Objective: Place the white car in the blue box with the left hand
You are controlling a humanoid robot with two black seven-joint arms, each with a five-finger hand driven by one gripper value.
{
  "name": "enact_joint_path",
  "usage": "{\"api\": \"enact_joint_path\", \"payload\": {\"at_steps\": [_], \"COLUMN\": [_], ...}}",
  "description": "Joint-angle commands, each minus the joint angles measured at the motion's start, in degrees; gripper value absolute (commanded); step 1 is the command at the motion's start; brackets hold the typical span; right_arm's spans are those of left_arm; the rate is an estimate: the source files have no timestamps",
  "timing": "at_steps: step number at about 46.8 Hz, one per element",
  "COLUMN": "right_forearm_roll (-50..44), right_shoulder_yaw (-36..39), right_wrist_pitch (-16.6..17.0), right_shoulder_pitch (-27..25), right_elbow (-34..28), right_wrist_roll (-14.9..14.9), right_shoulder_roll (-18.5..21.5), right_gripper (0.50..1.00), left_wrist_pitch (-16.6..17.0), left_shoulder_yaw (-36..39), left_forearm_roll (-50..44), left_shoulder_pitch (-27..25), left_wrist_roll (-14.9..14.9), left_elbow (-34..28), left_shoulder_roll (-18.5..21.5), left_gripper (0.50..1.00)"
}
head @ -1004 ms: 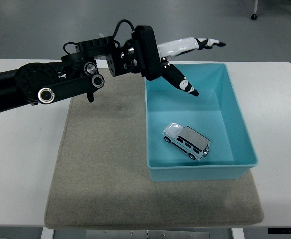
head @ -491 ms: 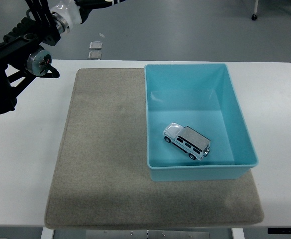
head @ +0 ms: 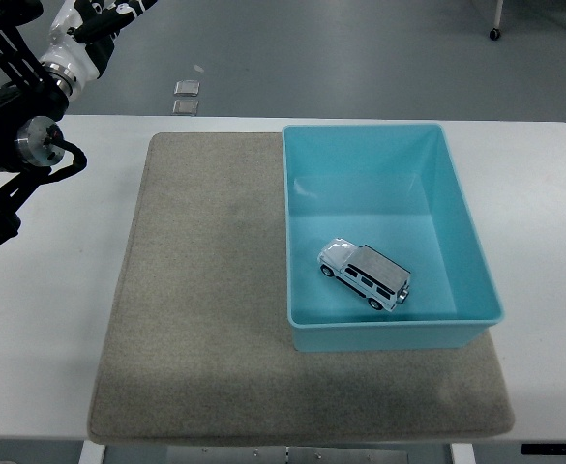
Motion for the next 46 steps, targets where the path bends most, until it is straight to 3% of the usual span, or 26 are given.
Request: {"api": "enact_joint_path", "payload": {"at_steps": [1,17,46], "right_forearm_roll": [0.0,0.0,-0.2], "right_shoulder_yaw": [0.0,0.0,0.0], "right_wrist_pitch": [0.0,0.0,-0.1], "right_shoulder_pitch": [0.0,0.0,0.2], "right_elbow": [0.0,0.0,0.0], "right_wrist_roll": [0.0,0.0,0.0], "right_shoulder_roll": [0.0,0.0,0.0], "right_gripper": [0.936,0.936,0.936], "left_wrist_pitch": [-0.2,-1.8,-1.8], "left_shoulder_yaw": [0.0,-0.1,-1.8], "left_forearm_roll": [-1.9,-10.3,-10.6], "left_shoulder_pitch": [1.0,3.0,6.1], "left_wrist_roll": [0.6,4.7,4.8], "left_elbow": [0.1,0.1,-0.6], "left_shoulder_roll": [0.1,2.5,2.5], "left_gripper": [1.0,1.0,1.0]}}
